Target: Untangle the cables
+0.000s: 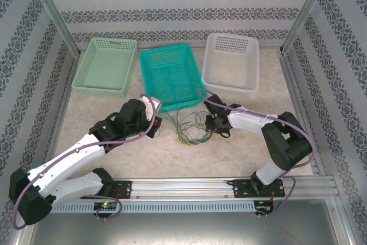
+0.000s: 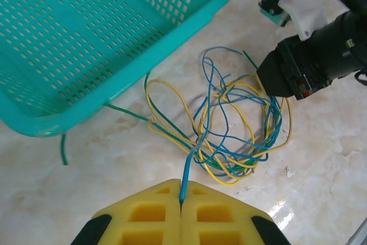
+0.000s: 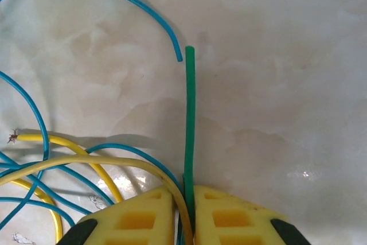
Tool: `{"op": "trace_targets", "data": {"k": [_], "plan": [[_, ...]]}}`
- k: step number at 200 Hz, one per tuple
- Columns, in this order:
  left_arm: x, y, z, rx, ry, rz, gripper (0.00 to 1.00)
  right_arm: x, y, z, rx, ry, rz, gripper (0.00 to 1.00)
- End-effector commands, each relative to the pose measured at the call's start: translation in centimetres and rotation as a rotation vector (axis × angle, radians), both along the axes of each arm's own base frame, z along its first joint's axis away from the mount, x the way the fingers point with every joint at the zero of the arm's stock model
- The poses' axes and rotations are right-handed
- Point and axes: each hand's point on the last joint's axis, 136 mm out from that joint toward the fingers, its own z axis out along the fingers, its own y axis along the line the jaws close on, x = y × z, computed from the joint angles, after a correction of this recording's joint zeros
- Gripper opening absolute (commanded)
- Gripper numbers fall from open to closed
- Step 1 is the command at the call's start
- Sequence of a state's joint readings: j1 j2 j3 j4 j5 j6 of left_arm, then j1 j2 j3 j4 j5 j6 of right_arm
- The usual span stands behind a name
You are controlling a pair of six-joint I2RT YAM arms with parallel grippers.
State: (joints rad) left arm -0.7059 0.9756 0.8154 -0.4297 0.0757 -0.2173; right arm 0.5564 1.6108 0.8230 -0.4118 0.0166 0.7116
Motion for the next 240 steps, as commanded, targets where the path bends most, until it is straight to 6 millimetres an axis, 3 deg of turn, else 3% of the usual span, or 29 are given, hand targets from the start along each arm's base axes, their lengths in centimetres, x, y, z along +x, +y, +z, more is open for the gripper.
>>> {"op": "trace_targets", "data": {"k": [1, 31, 51, 76, 100, 119, 142, 169, 189, 240], "plan": [[0.0, 1.3, 3.0, 0.003, -0.064, 0.052, 0.00, -1.9, -1.8, -3.1, -0.082, 0.089, -0.020, 0.13], [0.2, 1.7, 5.7, -0.035, -0.125, 0.071, 0.00, -1.8, -2.0, -3.0, -0.085, 0.074, -0.032, 0.13], [0.1, 1.8, 6.9, -0.048, -0.146, 0.070, 0.00, -1.6, -2.0, -2.6, -0.084, 0.056, -0.028, 0.19], [-0.2, 1.3, 7.0, -0.055, -0.140, 0.034, 0.00, -1.0, -1.0, -1.2, -0.033, -0.005, 0.011, 0.38], [-0.3, 1.2, 6.1, -0.048, -0.120, 0.033, 0.00, -0.4, -1.0, 0.3, -0.018, -0.058, 0.002, 0.39], [-0.3, 1.8, 6.7, -0.052, -0.145, 0.054, 0.00, -0.7, -2.2, 0.2, -0.034, -0.034, -0.030, 0.38], [-0.5, 1.8, 7.7, -0.068, -0.167, 0.044, 0.00, -0.7, -1.9, 1.4, -0.004, -0.075, 0.000, 0.57], [-0.4, 0.6, 6.8, -0.101, -0.121, 0.026, 0.00, -0.6, -0.9, 4.9, 0.017, -0.181, 0.053, 0.69], [0.0, -0.1, 5.9, -0.140, -0.086, 0.036, 0.00, -1.5, -1.3, 6.4, 0.033, -0.178, 0.021, 0.72], [0.5, -0.7, 5.0, -0.164, -0.062, 0.058, 0.00, -5.5, -1.4, 7.6, 0.180, -0.107, -0.135, 0.72]]}}
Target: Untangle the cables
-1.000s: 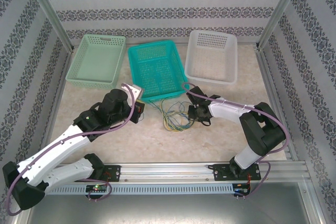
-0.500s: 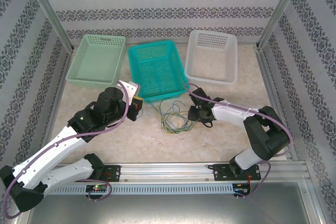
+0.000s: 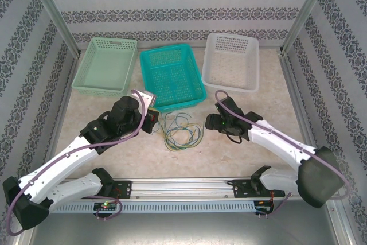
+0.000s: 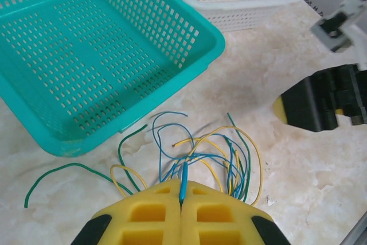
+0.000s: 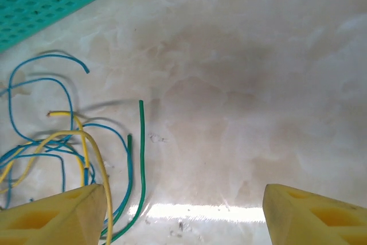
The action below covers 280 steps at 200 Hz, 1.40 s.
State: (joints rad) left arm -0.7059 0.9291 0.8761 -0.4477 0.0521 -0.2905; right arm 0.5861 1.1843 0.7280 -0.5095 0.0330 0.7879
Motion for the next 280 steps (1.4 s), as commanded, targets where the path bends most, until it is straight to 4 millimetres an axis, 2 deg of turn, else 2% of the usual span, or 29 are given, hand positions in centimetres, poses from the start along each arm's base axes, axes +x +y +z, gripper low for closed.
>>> {"op": "trace_targets", "data": {"k": [1, 22, 36, 55, 86, 114, 135, 161, 198, 213, 232, 254, 280], "plan": [[0.3, -1.0, 1.2, -0.071, -0.026, -0.004, 0.00, -3.0, -0.5, -0.4, 0.055, 0.087, -0.081, 0.72], [0.6, -1.5, 1.2, -0.075, -0.028, -0.014, 0.00, -3.8, 1.3, 0.0, 0.181, 0.087, -0.129, 0.72], [0.7, -1.9, 1.2, -0.084, -0.026, -0.025, 0.00, -4.5, 2.8, -0.8, 0.224, 0.123, -0.159, 0.72], [0.9, -2.2, 1.3, -0.088, -0.028, -0.037, 0.00, -5.0, 4.1, -2.2, 0.198, 0.149, -0.207, 0.72], [0.6, -2.3, 1.3, -0.093, -0.042, -0.052, 0.00, -4.4, 7.8, -3.7, 0.236, 0.177, -0.218, 0.71], [0.5, -2.2, 2.2, -0.108, -0.083, -0.064, 0.00, -3.4, 10.8, -5.2, 0.256, 0.210, -0.212, 0.69], [0.1, -2.3, 2.5, -0.124, -0.092, -0.084, 0.00, -2.7, 11.9, -6.5, 0.260, 0.222, -0.223, 0.65], [-0.2, -1.9, 2.5, -0.119, -0.102, -0.082, 0.00, -2.9, 10.2, -8.4, 0.147, 0.248, -0.220, 0.57], [-0.2, 0.2, 4.2, -0.078, -0.198, -0.025, 0.00, -3.7, 6.3, -10.8, 0.043, 0.285, -0.253, 0.12], [-0.2, 0.6, 4.9, -0.068, -0.221, -0.016, 0.00, -3.5, 5.0, -10.5, 0.018, 0.273, -0.254, 0.02], [-0.1, 1.1, 5.3, -0.052, -0.230, 0.003, 0.00, -2.8, 3.1, -8.7, -0.056, 0.210, -0.241, 0.00], [0.2, 2.4, 5.9, -0.030, -0.252, 0.060, 0.00, -2.7, -0.5, -6.6, -0.242, 0.161, -0.225, 0.00], [0.3, 4.4, 7.9, 0.001, -0.316, 0.129, 0.00, -3.4, -4.2, -6.0, -0.385, 0.168, -0.226, 0.00]]}}
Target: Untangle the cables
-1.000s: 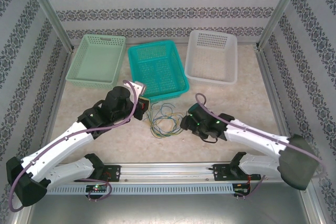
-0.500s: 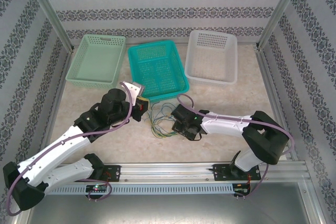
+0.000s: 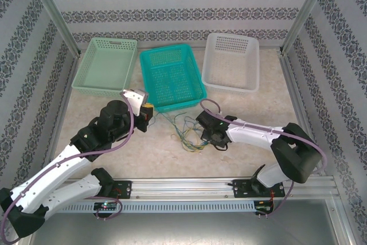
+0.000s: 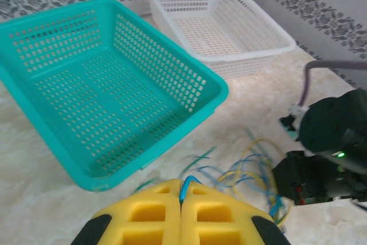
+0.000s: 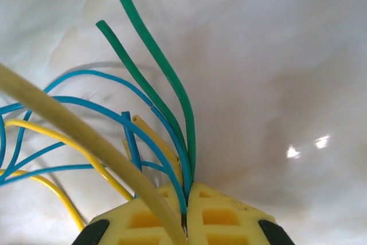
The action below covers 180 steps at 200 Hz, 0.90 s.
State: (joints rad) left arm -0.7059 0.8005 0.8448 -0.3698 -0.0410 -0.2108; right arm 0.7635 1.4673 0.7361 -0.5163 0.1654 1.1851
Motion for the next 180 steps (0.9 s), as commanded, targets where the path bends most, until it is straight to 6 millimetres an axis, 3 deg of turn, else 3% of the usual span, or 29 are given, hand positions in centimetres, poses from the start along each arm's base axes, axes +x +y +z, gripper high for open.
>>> {"op": "trace_targets", "data": {"k": [1, 23, 87, 123, 135, 153, 170, 180], "plan": [[0.2, 2.5, 4.0, 0.018, -0.115, 0.091, 0.00, -0.7, -5.6, 1.1, -0.257, 0.001, 0.038, 0.00], [0.0, 4.0, 5.4, 0.050, -0.151, 0.129, 0.00, -1.2, -7.8, 1.1, -0.300, 0.005, 0.014, 0.00], [-0.2, 5.2, 4.6, 0.087, -0.132, 0.172, 0.00, -1.0, -11.0, 3.3, -0.258, -0.088, -0.058, 0.00], [-0.5, 8.2, 7.2, 0.146, -0.217, 0.274, 0.00, -2.2, -11.6, 2.0, -0.274, -0.034, -0.032, 0.00], [-0.8, 8.5, 8.3, 0.157, -0.240, 0.268, 0.00, -2.4, -11.1, 1.2, -0.263, -0.005, -0.010, 0.00], [-1.2, 7.6, 9.0, 0.125, -0.236, 0.215, 0.00, -1.4, -8.9, 1.0, -0.212, -0.044, 0.052, 0.12], [-1.1, 5.9, 7.8, 0.079, -0.195, 0.155, 0.00, 0.3, -5.8, 1.8, -0.144, -0.111, 0.128, 0.27], [-0.9, 4.9, 6.7, 0.046, -0.165, 0.126, 0.00, 1.1, -4.2, 2.2, -0.121, -0.129, 0.161, 0.29]]}}
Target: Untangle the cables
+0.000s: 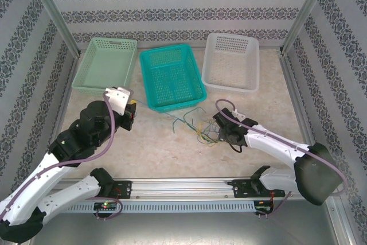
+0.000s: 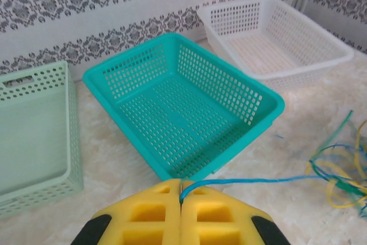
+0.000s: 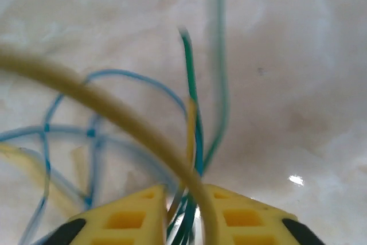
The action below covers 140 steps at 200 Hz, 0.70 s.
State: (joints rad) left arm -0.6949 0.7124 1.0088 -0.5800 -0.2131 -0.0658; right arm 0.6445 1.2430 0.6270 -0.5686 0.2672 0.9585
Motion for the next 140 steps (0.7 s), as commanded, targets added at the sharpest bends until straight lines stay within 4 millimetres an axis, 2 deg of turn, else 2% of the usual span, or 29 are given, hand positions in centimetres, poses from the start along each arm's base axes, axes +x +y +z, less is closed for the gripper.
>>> {"op": "trace_targets", "data": {"k": [1, 20, 45, 69, 85, 115, 140], "plan": [[0.3, -0.4, 1.3, -0.098, -0.031, -0.001, 0.00, 0.8, 1.9, 0.2, -0.014, -0.014, 0.094, 0.29], [0.6, -2.0, -0.6, -0.162, 0.018, -0.038, 0.00, 1.7, 3.5, 0.5, -0.007, -0.001, 0.122, 0.38], [0.8, -1.5, -2.9, -0.138, 0.063, 0.005, 0.00, 2.1, 3.8, 0.7, -0.027, 0.007, 0.132, 0.51], [0.4, -0.8, -5.4, -0.095, 0.115, 0.027, 0.02, 2.5, 4.2, 1.9, -0.005, -0.024, 0.146, 0.53], [0.2, 0.2, -8.0, -0.081, 0.173, 0.090, 0.08, 2.7, 4.5, 3.0, 0.015, -0.057, 0.148, 0.52], [-0.4, 1.5, -13.0, -0.069, 0.282, 0.174, 0.11, 2.8, 4.5, 4.5, 0.024, -0.098, 0.165, 0.52], [-0.5, 1.8, -15.6, -0.065, 0.330, 0.209, 0.16, 3.0, 4.3, 5.0, -0.005, -0.114, 0.204, 0.52]]}}
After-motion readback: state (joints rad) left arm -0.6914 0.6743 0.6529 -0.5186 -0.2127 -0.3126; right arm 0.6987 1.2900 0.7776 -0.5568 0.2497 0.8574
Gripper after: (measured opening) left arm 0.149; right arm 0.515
